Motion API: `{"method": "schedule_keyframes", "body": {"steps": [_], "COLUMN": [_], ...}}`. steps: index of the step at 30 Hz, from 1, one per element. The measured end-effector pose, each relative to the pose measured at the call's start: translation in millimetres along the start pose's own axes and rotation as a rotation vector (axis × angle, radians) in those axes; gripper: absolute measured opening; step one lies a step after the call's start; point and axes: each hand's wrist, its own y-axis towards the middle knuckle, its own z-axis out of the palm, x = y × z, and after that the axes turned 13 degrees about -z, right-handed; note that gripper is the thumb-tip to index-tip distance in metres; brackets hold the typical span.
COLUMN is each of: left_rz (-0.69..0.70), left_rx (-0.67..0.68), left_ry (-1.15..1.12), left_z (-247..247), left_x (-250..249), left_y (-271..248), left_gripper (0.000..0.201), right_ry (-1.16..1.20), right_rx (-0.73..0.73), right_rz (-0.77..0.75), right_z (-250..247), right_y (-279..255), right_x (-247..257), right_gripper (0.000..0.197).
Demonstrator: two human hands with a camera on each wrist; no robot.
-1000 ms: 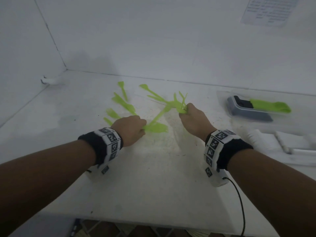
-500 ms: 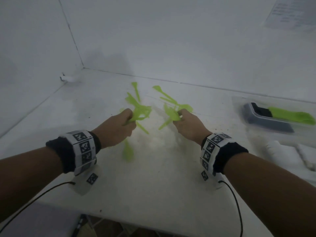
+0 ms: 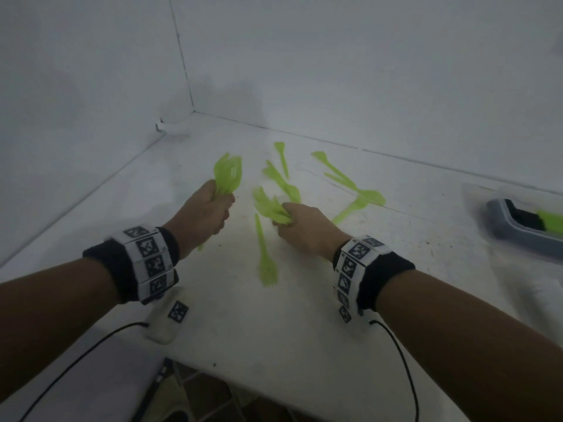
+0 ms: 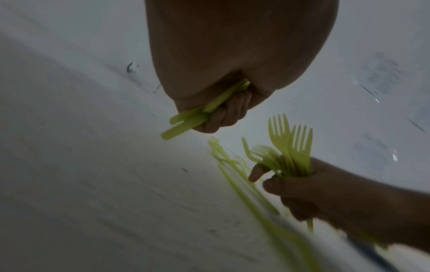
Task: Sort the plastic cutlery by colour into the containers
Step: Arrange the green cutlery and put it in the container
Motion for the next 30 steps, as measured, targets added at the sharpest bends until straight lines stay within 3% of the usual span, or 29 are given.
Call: {"method": "schedule_keyframes", "body": {"steps": [3,6,8,13,20,23,28,30], "left_rz": [0.008,-0.047,-0.063,-0.053,-0.035,-0.021,0.01,0.028], "left_rx": [-0.032,-0.049,-0.054,-0.074,-0.059,-0.046,-0.047,-0.055], "left_ry": [0.142,0.145,0.139,0.141,0.124,0.132,0.131,0.189], "left_z": [-12.2,-24.0,-29.6,-32.9,-32.6,-32.0,-25.0,-19.4], "left_x": [10.5,21.0,25.5,27.9,22.1,23.0,24.5,24.3], "left_y": [-2.6,-2.7,-3.0,-2.0,0.1,-0.1,-1.7,-3.8], "left_gripper": [0.008,0.009,0.009,0.009,0.01,0.012,0.03,0.039], "right_ry": [-0.115,-0.18,-0.186,-0.248,-0.356,-0.289,0.128,0.196], "right_rx": [0.151,0.257,0.235,0.228,0.23,0.142,-0.348,-0.422], "right_rz": [-0.138,-0.291,-0.34,-0.392,-0.481,-0.41,-0.073,0.009], "right_z": [0.4,2.9,1.1,-5.6,-6.3,-9.8,-19.0,-20.9], "right_y": [3.1,3.2,3.9,3.6,-5.6,-7.3,-5.6,-7.4], "right_x": [2.9,2.0,0.3,2.0,7.3,4.9,1.1,-2.2], "right_gripper": [0.044,0.019,0.004,0.017,0.018,0.021,0.015,0.02]}}
